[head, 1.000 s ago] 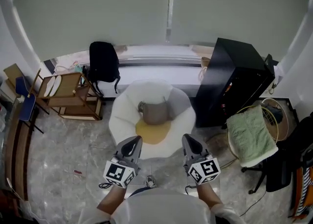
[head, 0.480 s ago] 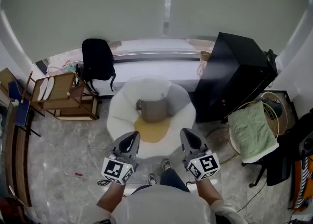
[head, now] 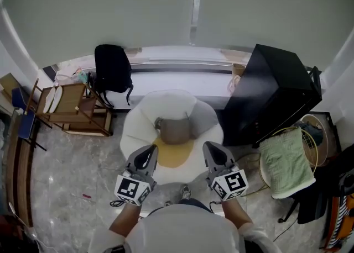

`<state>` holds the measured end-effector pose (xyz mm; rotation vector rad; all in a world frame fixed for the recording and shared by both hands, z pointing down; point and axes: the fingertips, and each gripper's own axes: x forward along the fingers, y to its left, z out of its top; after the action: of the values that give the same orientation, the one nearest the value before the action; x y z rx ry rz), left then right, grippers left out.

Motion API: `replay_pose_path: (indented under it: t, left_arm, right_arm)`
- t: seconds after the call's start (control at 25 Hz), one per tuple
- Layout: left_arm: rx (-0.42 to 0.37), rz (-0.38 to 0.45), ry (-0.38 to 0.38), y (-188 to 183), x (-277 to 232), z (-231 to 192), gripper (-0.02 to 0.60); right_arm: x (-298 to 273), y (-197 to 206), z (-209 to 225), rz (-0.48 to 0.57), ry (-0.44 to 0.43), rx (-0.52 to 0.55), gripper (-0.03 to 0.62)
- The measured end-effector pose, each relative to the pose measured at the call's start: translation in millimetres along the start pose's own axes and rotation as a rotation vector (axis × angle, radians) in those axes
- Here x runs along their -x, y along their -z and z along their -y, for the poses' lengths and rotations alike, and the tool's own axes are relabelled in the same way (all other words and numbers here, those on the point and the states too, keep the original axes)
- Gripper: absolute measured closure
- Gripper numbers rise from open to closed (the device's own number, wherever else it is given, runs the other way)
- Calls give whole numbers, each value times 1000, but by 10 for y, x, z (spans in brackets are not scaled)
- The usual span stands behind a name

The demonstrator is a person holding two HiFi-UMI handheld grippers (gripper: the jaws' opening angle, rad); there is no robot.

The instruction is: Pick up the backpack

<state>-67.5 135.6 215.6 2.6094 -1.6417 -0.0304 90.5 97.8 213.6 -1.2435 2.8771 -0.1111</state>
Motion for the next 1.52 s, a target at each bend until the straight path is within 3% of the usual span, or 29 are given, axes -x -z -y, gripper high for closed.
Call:
replay_pose_path:
  t: [0.32,0.6,1.2,1.52]
  left_arm:
    - [-13,12,-69,-75,-459,-118,551]
    - [-1,7,-93,-108,-560,-342,551]
    - [-1,-1,93,-81,-770,-954,551]
    - [5,-21,93,47,-984,-1109,551]
  right_arm:
    - [-316,-14,403,0,-60,9,563]
    - [-573,5,401,-4,-75,-11,565]
    - [-1133,34,189,16,80,-22,565]
    - [-1265,114,381,14,95,-27,565]
